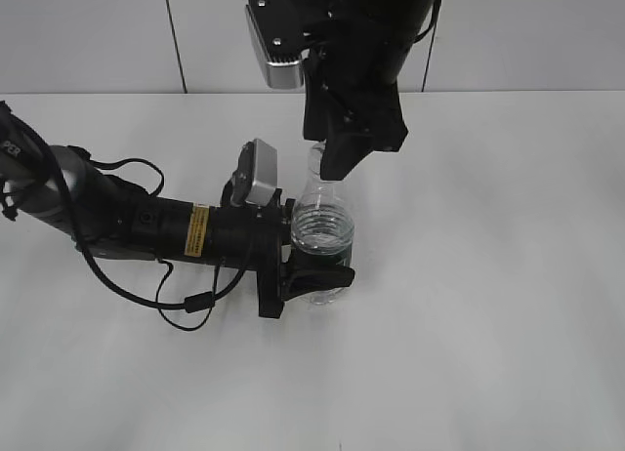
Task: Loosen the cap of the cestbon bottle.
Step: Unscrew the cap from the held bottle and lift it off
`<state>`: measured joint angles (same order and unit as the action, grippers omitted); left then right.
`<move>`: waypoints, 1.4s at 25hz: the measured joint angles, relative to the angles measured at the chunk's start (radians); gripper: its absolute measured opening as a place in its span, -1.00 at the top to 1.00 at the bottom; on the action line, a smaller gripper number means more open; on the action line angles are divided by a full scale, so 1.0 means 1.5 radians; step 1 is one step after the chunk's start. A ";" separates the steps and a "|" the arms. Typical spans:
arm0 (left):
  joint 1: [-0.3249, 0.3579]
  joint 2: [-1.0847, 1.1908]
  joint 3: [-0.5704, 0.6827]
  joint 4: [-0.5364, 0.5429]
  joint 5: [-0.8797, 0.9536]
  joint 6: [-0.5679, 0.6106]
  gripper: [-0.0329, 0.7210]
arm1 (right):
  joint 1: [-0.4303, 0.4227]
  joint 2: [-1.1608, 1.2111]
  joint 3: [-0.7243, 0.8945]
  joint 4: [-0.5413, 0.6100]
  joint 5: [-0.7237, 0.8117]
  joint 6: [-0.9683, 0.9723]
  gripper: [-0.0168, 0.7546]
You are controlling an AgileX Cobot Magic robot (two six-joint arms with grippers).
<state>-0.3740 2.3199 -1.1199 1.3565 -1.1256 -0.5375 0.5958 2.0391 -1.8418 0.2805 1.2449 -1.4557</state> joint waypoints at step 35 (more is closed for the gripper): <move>-0.001 0.000 0.000 0.008 -0.003 -0.008 -0.15 | 0.000 -0.048 -0.006 0.002 -0.013 0.759 -0.16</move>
<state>-0.3749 2.3199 -1.1199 1.3683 -1.1304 -0.5497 0.5958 1.9677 -1.8514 0.2842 1.2249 -0.3168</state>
